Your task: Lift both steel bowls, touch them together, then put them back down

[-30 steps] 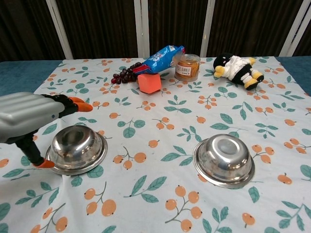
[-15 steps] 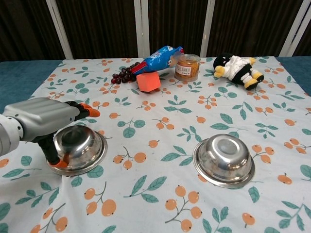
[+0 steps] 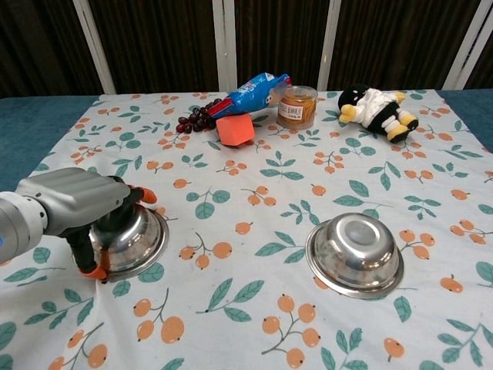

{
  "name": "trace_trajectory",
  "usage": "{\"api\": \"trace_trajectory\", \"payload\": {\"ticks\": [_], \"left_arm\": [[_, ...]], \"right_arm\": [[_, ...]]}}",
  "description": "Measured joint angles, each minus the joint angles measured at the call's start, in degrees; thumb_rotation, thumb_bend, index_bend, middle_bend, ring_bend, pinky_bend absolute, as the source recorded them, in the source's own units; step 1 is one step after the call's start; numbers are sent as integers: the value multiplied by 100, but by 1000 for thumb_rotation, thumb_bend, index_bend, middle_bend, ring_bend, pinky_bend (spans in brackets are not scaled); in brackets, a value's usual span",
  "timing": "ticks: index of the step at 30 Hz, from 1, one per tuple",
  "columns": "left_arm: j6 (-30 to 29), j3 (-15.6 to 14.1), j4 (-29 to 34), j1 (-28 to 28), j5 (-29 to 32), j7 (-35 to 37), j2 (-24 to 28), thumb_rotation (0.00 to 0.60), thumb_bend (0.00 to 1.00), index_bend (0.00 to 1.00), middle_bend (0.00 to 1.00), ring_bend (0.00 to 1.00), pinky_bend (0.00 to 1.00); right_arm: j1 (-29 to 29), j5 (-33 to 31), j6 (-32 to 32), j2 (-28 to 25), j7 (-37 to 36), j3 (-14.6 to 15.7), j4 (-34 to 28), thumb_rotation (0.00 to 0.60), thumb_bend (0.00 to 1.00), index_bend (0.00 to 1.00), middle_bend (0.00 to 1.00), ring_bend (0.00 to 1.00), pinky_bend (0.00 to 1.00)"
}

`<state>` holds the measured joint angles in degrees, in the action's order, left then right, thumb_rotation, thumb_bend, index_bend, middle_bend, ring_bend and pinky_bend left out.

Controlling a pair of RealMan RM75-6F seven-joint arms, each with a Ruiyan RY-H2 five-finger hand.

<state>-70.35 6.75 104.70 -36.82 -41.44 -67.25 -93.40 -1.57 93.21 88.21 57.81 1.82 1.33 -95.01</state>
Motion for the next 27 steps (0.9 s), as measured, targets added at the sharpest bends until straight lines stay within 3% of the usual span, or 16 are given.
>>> {"api": "trace_trajectory", "payload": {"ticks": [6, 12, 21, 27], "left_arm": [[-102, -100, 30, -74, -38, 158, 60, 600, 300, 371, 516, 427, 592], [-100, -147, 122, -101, -181, 410, 187, 600, 308, 397, 539, 450, 611], [-76, -426, 579, 51, -1741, 1474, 809, 600, 310, 400, 538, 450, 611], [-214, -585, 873, 238, -3006, 2433, 1365, 600, 310, 398, 537, 450, 611]], "right_arm": [[-5, 3, 10, 6, 23, 10, -9, 600, 359, 0, 0, 0, 43], [2, 18, 7, 34, 94, 13, -3, 600, 358, 0, 0, 0, 43], [247, 435, -288, 216, 351, 109, 23, 600, 358, 0, 0, 0, 43], [622, 646, -953, 247, 323, 229, -136, 600, 359, 0, 0, 0, 43]]}}
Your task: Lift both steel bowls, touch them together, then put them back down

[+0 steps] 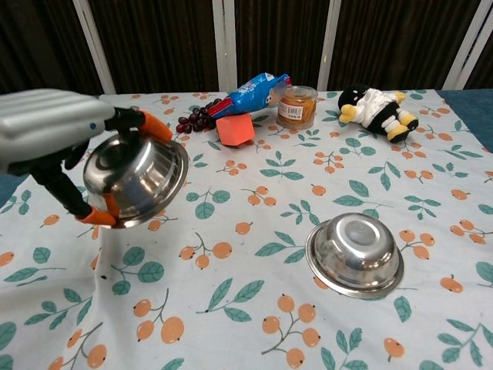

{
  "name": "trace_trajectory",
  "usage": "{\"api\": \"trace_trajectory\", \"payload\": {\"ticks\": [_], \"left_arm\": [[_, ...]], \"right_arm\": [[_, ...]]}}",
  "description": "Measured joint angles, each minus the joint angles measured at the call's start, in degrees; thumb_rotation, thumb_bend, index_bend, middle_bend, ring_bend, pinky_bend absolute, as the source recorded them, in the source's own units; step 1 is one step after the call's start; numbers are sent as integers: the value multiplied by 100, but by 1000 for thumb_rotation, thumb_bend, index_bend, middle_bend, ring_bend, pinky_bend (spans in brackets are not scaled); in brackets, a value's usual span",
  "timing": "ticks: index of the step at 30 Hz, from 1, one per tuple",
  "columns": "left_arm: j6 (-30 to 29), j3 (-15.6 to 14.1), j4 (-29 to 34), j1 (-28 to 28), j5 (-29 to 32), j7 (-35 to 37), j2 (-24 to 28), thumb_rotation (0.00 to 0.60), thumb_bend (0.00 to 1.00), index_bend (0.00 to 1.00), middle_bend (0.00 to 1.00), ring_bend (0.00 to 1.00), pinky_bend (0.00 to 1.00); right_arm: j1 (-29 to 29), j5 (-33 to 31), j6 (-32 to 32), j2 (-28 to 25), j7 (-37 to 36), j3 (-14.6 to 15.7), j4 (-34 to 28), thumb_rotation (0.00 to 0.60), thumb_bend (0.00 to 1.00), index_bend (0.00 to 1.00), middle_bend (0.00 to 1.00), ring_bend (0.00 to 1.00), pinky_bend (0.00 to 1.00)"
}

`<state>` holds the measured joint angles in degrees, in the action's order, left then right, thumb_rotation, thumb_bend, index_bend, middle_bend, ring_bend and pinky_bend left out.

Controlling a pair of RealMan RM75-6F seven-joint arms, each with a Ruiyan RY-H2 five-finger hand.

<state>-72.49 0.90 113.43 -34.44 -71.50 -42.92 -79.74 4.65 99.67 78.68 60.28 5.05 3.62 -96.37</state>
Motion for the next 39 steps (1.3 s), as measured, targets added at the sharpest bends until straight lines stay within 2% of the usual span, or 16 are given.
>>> {"api": "trace_trajectory", "payload": {"ticks": [3, 7, 17, 26, 39], "left_arm": [[-114, -23, 113, 118, -321, 351, 334, 600, 311, 395, 533, 449, 611], [-162, 41, 179, 218, -294, 513, 600, 600, 312, 395, 533, 449, 611], [-73, 155, 97, 267, -228, 756, 748, 600, 319, 389, 527, 445, 609], [77, 192, -37, 285, -177, 953, 835, 600, 319, 373, 518, 438, 603], [147, 269, -184, 292, -118, 1025, 820, 600, 319, 370, 517, 437, 601]], "right_arm": [[246, 3, -504, 8, 148, 27, -257, 600, 359, 0, 0, 0, 42], [538, -154, -1043, 131, 650, -28, -617, 600, 359, 0, 0, 0, 43], [1054, -1391, -1856, 701, 2155, -435, -1167, 600, 357, 0, 0, 0, 47], [1396, -2306, -2202, 1179, 2824, -627, -1130, 600, 322, 0, 0, 0, 94], [1762, -2726, -2200, 1607, 3426, -752, -1299, 600, 292, 0, 0, 0, 144]]}}
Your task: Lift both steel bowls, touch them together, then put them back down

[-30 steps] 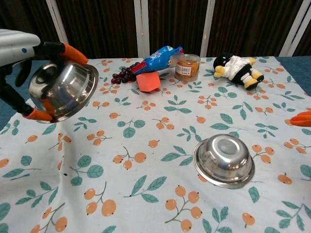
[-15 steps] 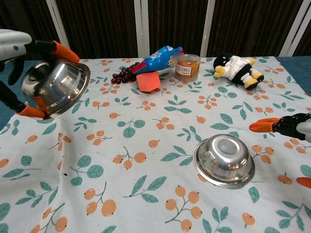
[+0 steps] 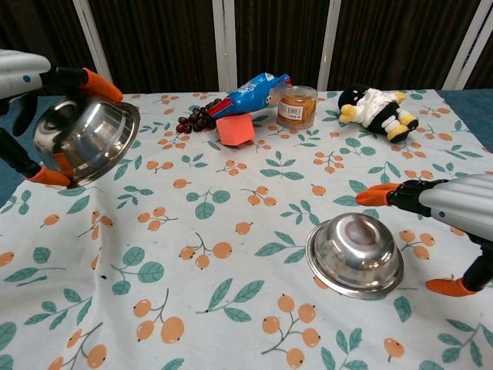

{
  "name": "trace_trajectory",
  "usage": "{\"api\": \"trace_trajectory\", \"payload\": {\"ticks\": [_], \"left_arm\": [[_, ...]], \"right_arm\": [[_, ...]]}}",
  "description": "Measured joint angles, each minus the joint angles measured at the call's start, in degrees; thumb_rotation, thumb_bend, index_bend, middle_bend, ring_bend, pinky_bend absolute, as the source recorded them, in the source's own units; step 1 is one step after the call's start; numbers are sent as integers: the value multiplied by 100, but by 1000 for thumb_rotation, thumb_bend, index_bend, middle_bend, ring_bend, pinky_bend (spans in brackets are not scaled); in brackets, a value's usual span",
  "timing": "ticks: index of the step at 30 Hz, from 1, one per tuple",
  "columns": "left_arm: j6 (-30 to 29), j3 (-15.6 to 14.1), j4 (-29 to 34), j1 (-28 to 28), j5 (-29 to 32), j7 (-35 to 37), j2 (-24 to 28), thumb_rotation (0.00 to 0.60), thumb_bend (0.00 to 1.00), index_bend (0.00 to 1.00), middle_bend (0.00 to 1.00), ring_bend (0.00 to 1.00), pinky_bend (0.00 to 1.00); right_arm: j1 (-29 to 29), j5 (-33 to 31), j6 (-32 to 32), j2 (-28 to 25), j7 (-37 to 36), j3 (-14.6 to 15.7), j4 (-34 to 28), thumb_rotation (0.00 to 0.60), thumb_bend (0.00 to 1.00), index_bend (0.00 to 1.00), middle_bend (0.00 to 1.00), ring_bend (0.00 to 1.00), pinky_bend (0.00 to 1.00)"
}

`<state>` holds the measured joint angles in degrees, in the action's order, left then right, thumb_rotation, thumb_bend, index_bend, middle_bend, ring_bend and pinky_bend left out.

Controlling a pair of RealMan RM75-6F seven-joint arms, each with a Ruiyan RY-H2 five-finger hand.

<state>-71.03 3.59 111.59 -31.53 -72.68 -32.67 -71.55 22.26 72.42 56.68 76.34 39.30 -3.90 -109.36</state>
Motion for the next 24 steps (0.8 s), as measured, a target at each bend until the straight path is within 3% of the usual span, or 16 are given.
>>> {"api": "trace_trajectory", "payload": {"ticks": [14, 24], "left_arm": [[-19, 78, -120, 125, -55, 449, 314, 600, 320, 370, 517, 436, 601], [20, 109, -269, 211, 14, 625, 421, 600, 320, 369, 517, 437, 600]], "right_arm": [[567, -1123, 153, 742, 1162, -105, -11, 600, 292, 0, 0, 0, 144], [965, -1817, 325, 882, 1574, -101, 116, 600, 293, 0, 0, 0, 145]]}}
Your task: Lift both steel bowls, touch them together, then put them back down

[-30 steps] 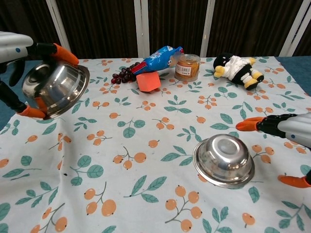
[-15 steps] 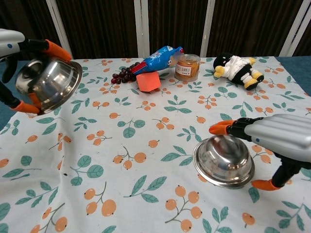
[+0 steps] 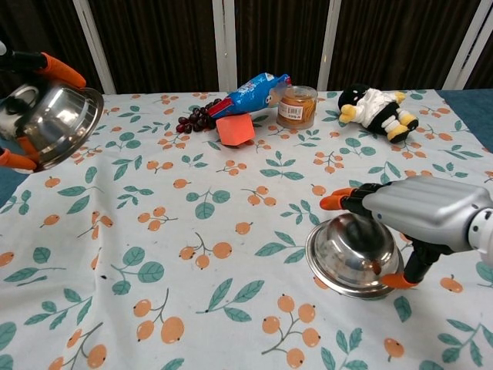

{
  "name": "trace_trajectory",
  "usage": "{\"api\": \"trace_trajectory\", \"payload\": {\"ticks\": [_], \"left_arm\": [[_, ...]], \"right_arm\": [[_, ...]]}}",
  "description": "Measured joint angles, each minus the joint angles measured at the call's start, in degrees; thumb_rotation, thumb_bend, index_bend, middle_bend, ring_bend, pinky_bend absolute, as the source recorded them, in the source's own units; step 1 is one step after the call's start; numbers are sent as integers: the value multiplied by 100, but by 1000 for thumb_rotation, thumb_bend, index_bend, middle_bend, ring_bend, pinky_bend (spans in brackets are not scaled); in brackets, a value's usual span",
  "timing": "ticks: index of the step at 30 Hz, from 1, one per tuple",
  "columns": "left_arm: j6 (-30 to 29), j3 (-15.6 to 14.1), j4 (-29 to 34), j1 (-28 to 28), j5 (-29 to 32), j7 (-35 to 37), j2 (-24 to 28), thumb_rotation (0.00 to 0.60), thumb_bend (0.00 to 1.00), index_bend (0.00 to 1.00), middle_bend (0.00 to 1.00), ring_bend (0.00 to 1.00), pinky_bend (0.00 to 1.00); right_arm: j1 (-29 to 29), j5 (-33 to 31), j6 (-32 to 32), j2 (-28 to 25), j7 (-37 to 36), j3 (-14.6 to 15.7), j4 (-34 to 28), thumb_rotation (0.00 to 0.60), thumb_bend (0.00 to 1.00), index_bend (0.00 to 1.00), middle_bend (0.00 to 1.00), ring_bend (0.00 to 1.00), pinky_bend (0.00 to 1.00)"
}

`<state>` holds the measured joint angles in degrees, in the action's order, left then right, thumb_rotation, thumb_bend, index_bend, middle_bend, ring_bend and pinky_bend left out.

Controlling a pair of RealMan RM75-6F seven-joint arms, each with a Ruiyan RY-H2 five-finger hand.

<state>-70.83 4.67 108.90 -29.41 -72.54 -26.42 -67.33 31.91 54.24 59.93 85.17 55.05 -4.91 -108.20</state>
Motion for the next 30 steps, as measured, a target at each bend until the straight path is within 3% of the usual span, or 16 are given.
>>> {"api": "trace_trajectory", "payload": {"ticks": [6, 9, 12, 14, 16, 19, 23, 30], "left_arm": [[11, 3, 39, 20, -6, -55, 1, 600, 320, 369, 517, 436, 600], [6, 2, 77, 22, -27, -124, -31, 600, 320, 369, 517, 437, 600], [9, 2, 91, 20, -28, -190, -63, 600, 320, 369, 517, 437, 600], [25, 11, 84, 16, -4, -202, -86, 600, 320, 369, 517, 437, 600], [36, 23, 56, 17, 23, -192, -92, 600, 320, 369, 517, 437, 600], [70, 53, -18, 16, 92, -134, -84, 600, 320, 369, 517, 436, 600], [94, 71, -57, 23, 96, -48, -64, 600, 321, 369, 518, 437, 600], [83, 62, -81, 49, 1, 7, -50, 600, 321, 373, 520, 437, 600]], "right_arm": [[169, -301, 50, 21, 59, 135, 59, 600, 291, 0, 0, 0, 210], [241, -448, 89, 43, 114, 210, 42, 600, 292, 0, 0, 1, 311], [308, -527, 173, 74, 167, 276, 10, 600, 291, 0, 30, 122, 491], [340, -549, 242, 99, 183, 308, -2, 600, 291, 9, 132, 264, 592], [363, -524, 310, 136, 178, 334, -1, 600, 292, 136, 326, 421, 702], [380, -405, 417, 223, 141, 374, 52, 600, 291, 474, 558, 622, 833], [385, -221, 566, 329, 91, 426, 127, 600, 291, 723, 722, 783, 962], [362, 22, 852, 392, 23, 456, 75, 600, 290, 892, 833, 889, 1000]]}}
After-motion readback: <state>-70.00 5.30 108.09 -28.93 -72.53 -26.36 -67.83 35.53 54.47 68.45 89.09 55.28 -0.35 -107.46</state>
